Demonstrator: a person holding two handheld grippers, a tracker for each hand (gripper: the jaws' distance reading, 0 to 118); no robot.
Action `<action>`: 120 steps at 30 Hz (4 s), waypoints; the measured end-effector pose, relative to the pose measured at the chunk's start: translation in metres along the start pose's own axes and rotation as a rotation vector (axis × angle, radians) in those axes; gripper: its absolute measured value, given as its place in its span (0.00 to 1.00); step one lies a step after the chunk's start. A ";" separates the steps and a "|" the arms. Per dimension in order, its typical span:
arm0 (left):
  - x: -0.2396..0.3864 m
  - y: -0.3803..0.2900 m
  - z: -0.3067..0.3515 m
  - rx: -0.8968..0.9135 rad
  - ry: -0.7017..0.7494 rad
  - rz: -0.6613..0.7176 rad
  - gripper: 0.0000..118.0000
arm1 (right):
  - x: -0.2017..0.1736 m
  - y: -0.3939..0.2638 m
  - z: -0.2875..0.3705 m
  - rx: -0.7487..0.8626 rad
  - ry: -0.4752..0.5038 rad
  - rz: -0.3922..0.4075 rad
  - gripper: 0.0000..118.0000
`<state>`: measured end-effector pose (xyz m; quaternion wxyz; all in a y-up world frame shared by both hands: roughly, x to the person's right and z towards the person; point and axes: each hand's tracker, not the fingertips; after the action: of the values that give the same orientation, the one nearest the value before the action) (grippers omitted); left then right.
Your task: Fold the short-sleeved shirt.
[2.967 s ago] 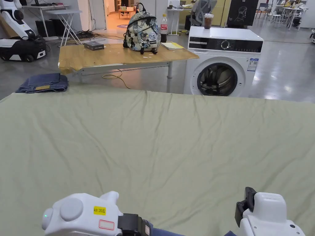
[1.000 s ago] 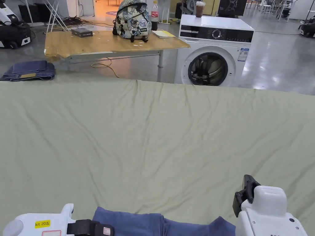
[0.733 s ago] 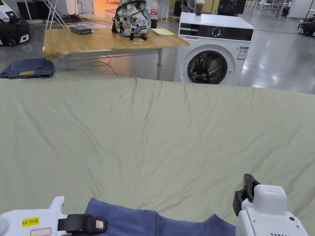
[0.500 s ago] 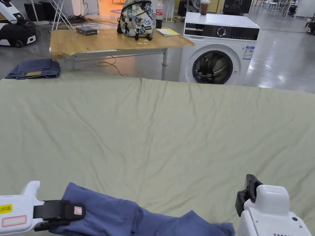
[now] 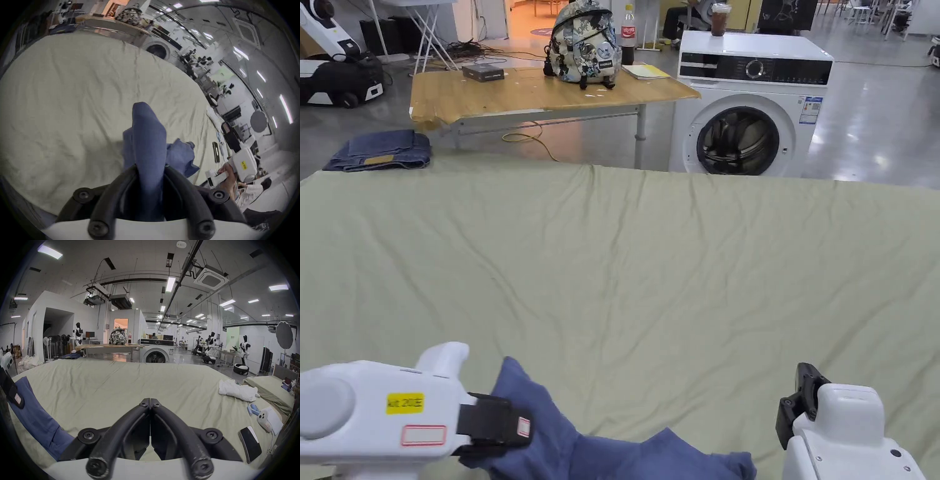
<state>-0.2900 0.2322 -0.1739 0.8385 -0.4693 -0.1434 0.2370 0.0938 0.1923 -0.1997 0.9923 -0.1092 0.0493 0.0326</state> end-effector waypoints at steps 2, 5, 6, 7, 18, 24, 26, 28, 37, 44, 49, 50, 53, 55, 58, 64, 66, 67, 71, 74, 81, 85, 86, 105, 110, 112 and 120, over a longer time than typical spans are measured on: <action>0.019 0.000 -0.013 -0.031 -0.006 -0.047 0.06 | 0.003 -0.001 0.000 -0.003 -0.006 -0.001 0.00; 0.048 -0.003 -0.034 -0.068 -0.001 -0.083 0.06 | 0.007 -0.002 0.001 -0.009 -0.014 -0.008 0.00; 0.056 -0.002 -0.045 -0.083 -0.003 -0.095 0.06 | 0.008 -0.002 0.002 -0.011 -0.018 -0.010 0.00; 0.063 -0.003 -0.054 -0.093 0.003 -0.097 0.06 | 0.010 -0.003 0.002 -0.012 -0.020 -0.011 0.00; 0.119 -0.018 -0.151 -0.223 0.051 -0.173 0.06 | 0.023 -0.007 0.004 -0.029 -0.051 -0.014 0.00; 0.136 -0.022 -0.168 -0.243 0.062 -0.184 0.07 | 0.026 -0.009 0.005 -0.039 -0.061 -0.017 0.00; 0.133 -0.022 -0.175 -0.244 0.073 -0.185 0.22 | 0.026 -0.010 0.005 -0.042 -0.064 -0.019 0.00; 0.133 -0.022 -0.174 -0.246 0.033 -0.153 0.26 | 0.026 -0.012 0.005 -0.047 -0.062 -0.018 0.00; 0.129 -0.009 -0.133 -0.143 -0.120 -0.108 0.51 | 0.027 -0.011 0.008 -0.047 -0.063 -0.021 0.00; 0.099 -0.022 -0.200 -0.241 -0.256 0.068 0.10 | 0.027 -0.012 0.009 -0.051 -0.066 -0.022 0.00; 0.095 -0.044 -0.241 -0.276 -0.203 0.079 0.00 | 0.030 -0.016 0.008 -0.065 -0.070 -0.026 0.00; 0.095 -0.047 -0.244 -0.269 -0.185 0.071 0.00 | 0.030 -0.016 0.007 -0.068 -0.071 -0.028 0.00; 0.100 -0.049 -0.236 -0.252 -0.174 0.042 0.00 | 0.031 -0.017 0.006 -0.071 -0.072 -0.027 0.00; 0.102 -0.044 -0.228 -0.259 -0.171 0.036 0.00 | 0.030 -0.016 0.006 -0.071 -0.070 -0.026 0.00; 0.103 -0.034 -0.202 -0.218 -0.170 -0.008 0.00 | 0.028 -0.011 0.002 -0.065 -0.067 -0.020 0.00; 0.081 -0.003 -0.131 0.076 -0.067 -0.138 0.00 | 0.019 0.001 -0.010 -0.038 -0.052 -0.003 0.00; 0.072 0.002 -0.107 0.220 0.025 -0.206 0.00 | 0.015 0.006 -0.014 -0.028 -0.047 -0.001 0.00; 0.069 0.003 -0.095 0.295 0.083 -0.239 0.00 | 0.013 0.008 -0.016 -0.022 -0.044 0.000 0.00; 0.054 -0.004 -0.057 0.606 0.221 -0.297 0.00 | 0.006 0.019 -0.021 0.009 -0.039 -0.011 0.00; 0.049 -0.008 -0.039 0.766 0.365 -0.328 0.00 | 0.002 0.028 -0.021 0.032 -0.037 -0.033 0.00; 0.035 -0.008 -0.025 0.966 0.506 -0.338 0.00 | -0.002 0.042 -0.018 0.078 -0.037 -0.068 0.00; 0.035 -0.011 -0.023 1.006 0.557 -0.372 0.00 | 0.000 0.046 -0.014 0.099 -0.045 -0.068 0.00; 0.034 -0.012 -0.021 1.000 0.542 -0.379 0.00 | 0.001 0.046 -0.013 0.101 -0.047 -0.067 0.00; 0.019 -0.035 -0.012 0.917 0.498 -0.358 0.00 | -0.041 -0.092 -0.004 -0.420 0.110 -0.019 0.00; 0.001 -0.049 -0.019 0.810 0.459 -0.258 0.00 | -0.045 -0.096 -0.004 -0.404 0.111 0.001 0.00; -0.007 -0.053 -0.024 0.733 0.398 -0.213 0.00 | -0.045 -0.097 -0.005 -0.413 0.107 0.016 0.00; -0.052 -0.038 -0.070 0.223 0.019 -0.022 0.00 | -0.045 -0.092 -0.008 -0.446 0.109 0.033 0.00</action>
<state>-0.2916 0.1373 -0.1789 0.8893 -0.3739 -0.1133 0.2378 0.0553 0.0989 -0.1830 0.9387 -0.3267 0.0963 0.0528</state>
